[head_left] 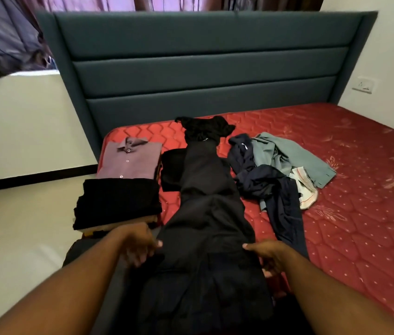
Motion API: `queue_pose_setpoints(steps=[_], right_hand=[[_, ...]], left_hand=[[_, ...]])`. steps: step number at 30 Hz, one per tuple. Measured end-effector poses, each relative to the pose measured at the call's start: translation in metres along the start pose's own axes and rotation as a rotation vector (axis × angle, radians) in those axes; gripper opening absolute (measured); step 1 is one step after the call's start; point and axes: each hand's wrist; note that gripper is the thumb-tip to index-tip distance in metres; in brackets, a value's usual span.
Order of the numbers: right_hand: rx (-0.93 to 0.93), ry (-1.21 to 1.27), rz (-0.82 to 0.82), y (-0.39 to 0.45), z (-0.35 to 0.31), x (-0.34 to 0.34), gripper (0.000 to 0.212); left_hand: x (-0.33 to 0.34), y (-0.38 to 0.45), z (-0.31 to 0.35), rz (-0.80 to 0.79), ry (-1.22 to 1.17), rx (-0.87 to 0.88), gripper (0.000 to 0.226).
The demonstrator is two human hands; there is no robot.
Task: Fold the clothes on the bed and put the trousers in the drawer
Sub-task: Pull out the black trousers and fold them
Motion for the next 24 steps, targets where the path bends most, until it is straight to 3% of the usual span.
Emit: queue_pose_setpoints(steps=[1, 3, 5, 8, 11, 13, 15, 17, 19, 24], right_hand=[[-0.038, 0.057, 0.041, 0.013, -0.008, -0.001, 0.049], [-0.162, 0.073, 0.214, 0.037, -0.024, -0.004, 0.047], [-0.279, 0.063, 0.348, 0.057, -0.043, -0.008, 0.026], [-0.347, 0.135, 0.427, 0.106, -0.081, -0.017, 0.028], [-0.378, 0.315, 0.351, 0.145, -0.116, -0.024, 0.034], [-0.374, 0.41, 0.312, 0.166, -0.139, -0.027, 0.037], [-0.339, 0.404, 0.21, 0.178, -0.155, -0.028, 0.033], [-0.325, 0.311, 0.101, 0.186, -0.165, -0.028, 0.023], [-0.326, 0.246, 0.056, 0.186, -0.168, -0.03, 0.02], [-0.433, 0.59, -0.109, 0.137, -0.173, -0.037, 0.018]], left_hand=[[-0.006, 0.021, 0.008, 0.192, -0.108, 0.137, 0.033], [-0.011, 0.055, 0.028, 0.414, -0.343, 0.302, 0.028], [-0.014, 0.083, 0.05, 0.521, -0.503, 0.344, 0.028], [-0.027, 0.139, 0.074, 0.616, -0.665, 0.306, 0.017], [-0.032, 0.182, 0.082, 0.523, -0.84, 0.166, 0.011], [-0.032, 0.202, 0.086, 0.405, -0.869, 0.13, 0.023], [-0.032, 0.21, 0.093, 0.267, -0.811, 0.119, 0.017], [-0.035, 0.214, 0.1, 0.138, -0.802, 0.106, 0.027], [-0.037, 0.213, 0.109, 0.086, -0.93, 0.124, 0.036], [-0.055, 0.17, 0.115, 0.014, -1.317, 0.179, 0.031]])
Point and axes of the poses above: each hand's wrist, its own y-axis towards the middle knuckle, its own x-axis out of the palm, z = x × y, and after that the axes turned 5 degrees about x, right-handed
